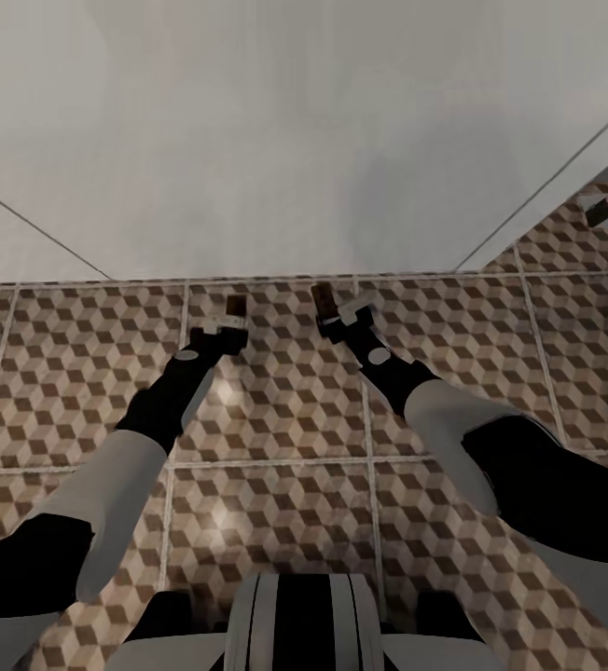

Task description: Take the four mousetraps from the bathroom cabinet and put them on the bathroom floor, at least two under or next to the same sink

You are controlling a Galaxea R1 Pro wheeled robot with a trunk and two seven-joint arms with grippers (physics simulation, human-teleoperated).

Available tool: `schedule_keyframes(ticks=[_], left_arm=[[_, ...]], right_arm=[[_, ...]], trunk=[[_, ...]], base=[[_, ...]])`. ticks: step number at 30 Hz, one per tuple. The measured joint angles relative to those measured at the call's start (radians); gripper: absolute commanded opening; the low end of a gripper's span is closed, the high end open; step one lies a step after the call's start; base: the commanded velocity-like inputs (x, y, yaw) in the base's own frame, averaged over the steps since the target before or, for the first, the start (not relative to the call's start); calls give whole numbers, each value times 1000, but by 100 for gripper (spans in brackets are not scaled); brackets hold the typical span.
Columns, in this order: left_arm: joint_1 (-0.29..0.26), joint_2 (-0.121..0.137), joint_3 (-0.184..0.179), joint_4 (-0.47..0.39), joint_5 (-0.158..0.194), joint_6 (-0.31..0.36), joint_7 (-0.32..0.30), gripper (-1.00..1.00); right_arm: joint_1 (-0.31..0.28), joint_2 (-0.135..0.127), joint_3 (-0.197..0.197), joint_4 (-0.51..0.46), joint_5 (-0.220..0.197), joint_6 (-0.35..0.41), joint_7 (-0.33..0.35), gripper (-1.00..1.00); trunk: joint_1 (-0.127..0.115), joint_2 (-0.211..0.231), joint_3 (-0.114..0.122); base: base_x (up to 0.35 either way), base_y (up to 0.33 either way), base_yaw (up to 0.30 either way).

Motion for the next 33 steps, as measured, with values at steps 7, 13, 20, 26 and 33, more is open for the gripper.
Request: schedule_keyframes(ticks=[7,13,20,26,33], left_arm=[[0,-1,-2,1,0,-6,0,-100],[0,1,-2,0,0,-7,0,-100],[0,3,-1,-3,-1,-8,0,-100],[0,3,7,57,1,2,1,-100],[0,-5,10,113,0,6,7,-100]], right_arm=[[0,0,0,0,0,0,0,-100],[0,0,0,0,0,0,0,-100],[1,0,0,1,0,0,0,-100],[2,0,0,3,2,-3,0,-100],[18,0,1,3,5,-6,-1,-100]], trunk=[[0,0,0],[0,0,0],[0,0,0],[0,0,0],[0,0,0]], base=[[90,0,0],[5,0,0],[0,0,0],[0,0,0],[0,0,0]])
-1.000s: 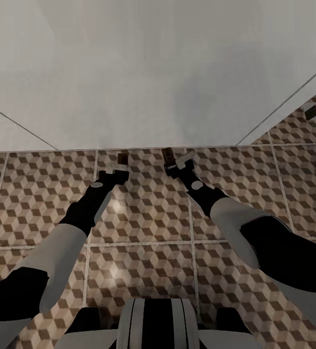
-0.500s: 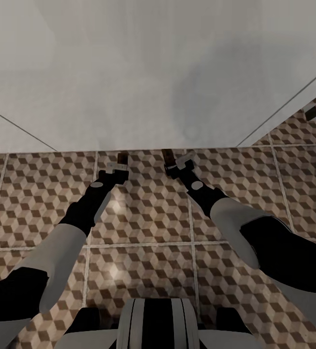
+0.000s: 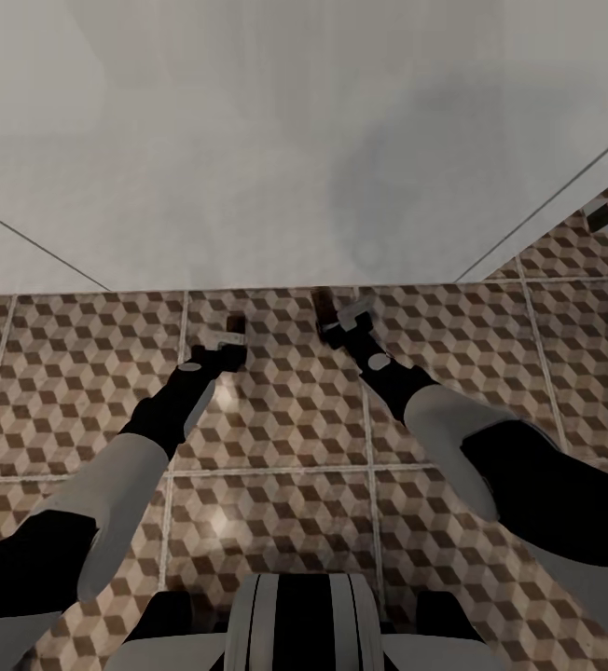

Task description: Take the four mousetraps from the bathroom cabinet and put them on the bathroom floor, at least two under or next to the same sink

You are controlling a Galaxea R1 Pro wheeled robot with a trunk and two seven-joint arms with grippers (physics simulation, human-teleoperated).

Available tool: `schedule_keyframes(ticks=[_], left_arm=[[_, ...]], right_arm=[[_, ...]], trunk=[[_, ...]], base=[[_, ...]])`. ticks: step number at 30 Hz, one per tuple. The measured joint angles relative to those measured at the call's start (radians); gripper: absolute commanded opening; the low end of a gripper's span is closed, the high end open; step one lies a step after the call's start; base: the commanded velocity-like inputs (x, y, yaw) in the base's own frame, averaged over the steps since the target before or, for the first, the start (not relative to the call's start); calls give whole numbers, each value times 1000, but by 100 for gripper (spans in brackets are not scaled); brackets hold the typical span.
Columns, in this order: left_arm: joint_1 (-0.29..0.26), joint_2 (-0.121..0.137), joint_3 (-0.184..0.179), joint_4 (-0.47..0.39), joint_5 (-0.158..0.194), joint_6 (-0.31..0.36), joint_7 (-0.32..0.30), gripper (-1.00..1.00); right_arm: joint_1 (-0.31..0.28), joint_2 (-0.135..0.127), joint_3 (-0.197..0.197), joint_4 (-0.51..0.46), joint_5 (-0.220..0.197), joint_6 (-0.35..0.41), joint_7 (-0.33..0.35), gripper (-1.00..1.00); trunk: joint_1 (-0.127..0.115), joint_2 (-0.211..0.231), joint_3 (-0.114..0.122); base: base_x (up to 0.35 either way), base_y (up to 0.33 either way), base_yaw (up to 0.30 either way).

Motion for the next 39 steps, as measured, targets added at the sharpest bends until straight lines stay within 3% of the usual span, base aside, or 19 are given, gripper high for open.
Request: schedule_keyframes(ticks=[20,39], left_arm=[[-9,-7,1,-62,0,51,4,-100],[-9,-14,-1,21,0,44,3,-100]], right_arm=[[69,0,0,-1,54,-50,-4,-100],[71,0,-1,-1,57,-40,-6,-100]], trunk=[[0,0,0],[0,0,0]], base=[[0,0,0],[0,0,0]])
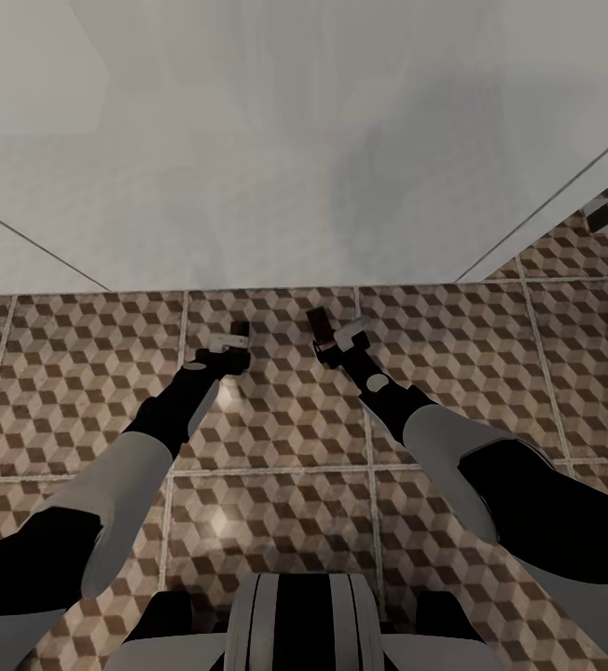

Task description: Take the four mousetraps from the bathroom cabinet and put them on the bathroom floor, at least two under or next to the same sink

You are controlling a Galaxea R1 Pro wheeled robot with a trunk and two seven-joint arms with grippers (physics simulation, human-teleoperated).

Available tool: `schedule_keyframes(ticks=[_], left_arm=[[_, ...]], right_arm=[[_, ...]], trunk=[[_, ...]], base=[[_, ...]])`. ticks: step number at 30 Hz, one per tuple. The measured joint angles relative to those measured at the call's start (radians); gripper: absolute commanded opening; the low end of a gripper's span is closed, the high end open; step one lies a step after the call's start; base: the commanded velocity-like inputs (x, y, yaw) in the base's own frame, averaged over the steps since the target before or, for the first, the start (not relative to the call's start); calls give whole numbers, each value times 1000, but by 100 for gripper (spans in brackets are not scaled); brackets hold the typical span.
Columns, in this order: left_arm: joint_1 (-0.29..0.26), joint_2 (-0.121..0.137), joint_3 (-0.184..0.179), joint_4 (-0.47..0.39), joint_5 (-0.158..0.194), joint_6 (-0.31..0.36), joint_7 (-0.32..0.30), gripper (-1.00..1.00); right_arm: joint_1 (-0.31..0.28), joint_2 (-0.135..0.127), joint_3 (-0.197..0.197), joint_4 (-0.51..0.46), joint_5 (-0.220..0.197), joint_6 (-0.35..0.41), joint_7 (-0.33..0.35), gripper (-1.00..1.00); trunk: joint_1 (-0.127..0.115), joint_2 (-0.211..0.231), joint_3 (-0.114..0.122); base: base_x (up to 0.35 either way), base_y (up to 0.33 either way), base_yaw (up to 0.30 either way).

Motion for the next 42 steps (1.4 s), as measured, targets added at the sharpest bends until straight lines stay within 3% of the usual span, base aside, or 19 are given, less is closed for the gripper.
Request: schedule_keyframes(ticks=[3,7,17,42], left_arm=[[0,-4,0,1,0,-1,0,-100],[0,-6,0,-4,-1,-2,0,-100],[0,-6,-1,-28,-1,-2,0,-100],[0,-6,-1,-29,0,-2,-2,-100]], right_arm=[[0,0,0,-1,0,26,0,-100],[0,0,-1,-12,1,113,0,-100],[0,0,0,-20,2,186,-1,-100],[0,0,1,-22,3,192,-1,-100]], trunk=[[0,0,0],[0,0,0],[0,0,0],[0,0,0]], base=[[0,0,0],[0,0,0],[0,0,0],[0,0,0]])
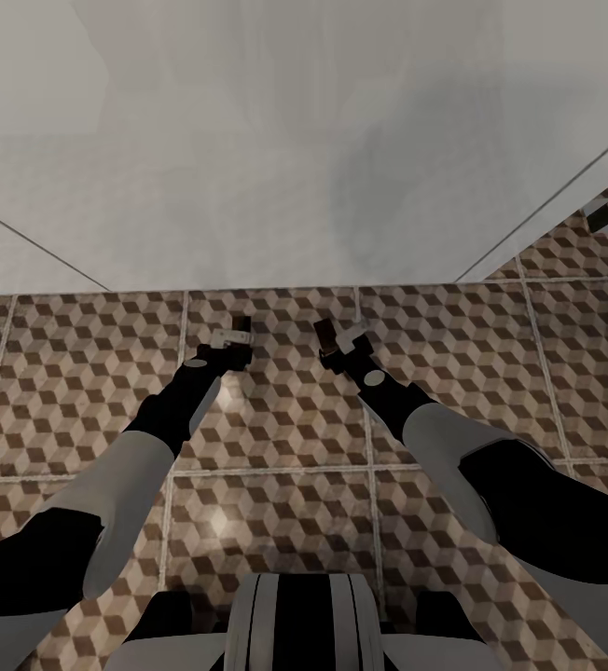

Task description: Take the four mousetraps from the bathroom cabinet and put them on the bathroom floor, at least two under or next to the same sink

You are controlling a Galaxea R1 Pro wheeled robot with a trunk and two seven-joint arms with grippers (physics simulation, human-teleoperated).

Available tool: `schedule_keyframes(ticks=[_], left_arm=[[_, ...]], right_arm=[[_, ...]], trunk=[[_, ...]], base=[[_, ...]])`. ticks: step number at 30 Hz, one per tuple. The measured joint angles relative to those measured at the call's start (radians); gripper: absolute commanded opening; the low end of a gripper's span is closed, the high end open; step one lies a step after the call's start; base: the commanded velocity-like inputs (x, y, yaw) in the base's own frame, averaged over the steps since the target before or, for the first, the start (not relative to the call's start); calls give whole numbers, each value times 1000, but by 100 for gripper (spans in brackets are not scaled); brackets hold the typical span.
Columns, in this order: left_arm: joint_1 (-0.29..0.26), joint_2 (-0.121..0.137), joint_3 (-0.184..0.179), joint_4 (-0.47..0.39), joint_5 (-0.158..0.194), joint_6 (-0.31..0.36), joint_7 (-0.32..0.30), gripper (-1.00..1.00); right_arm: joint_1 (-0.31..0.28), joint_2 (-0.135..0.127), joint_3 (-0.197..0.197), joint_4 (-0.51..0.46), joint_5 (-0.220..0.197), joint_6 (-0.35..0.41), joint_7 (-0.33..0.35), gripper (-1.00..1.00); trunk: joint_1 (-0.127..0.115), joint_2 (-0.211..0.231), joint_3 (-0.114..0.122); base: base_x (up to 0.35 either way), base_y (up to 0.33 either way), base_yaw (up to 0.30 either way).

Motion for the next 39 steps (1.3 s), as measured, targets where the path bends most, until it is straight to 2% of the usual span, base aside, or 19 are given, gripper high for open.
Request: schedule_keyframes(ticks=[16,17,36,37,39], left_arm=[[0,0,-1,5,0,2,-1,-100],[0,0,-1,5,0,2,-1,-100],[0,-1,-2,9,1,2,0,-100],[0,-1,-2,9,1,2,0,100],[0,-1,-2,9,-1,2,-1,100]], right_arm=[[0,0,-1,0,0,-3,0,-100],[0,0,-1,0,0,-3,0,100],[0,0,-4,2,-3,-3,0,100],[0,0,-4,2,-3,-3,0,100],[0,0,-4,2,-3,-3,0,100]], trunk=[[0,0,0],[0,0,0],[0,0,0],[0,0,0],[0,0,0]], base=[[0,0,0],[0,0,0],[0,0,0],[0,0,0],[0,0,0]])
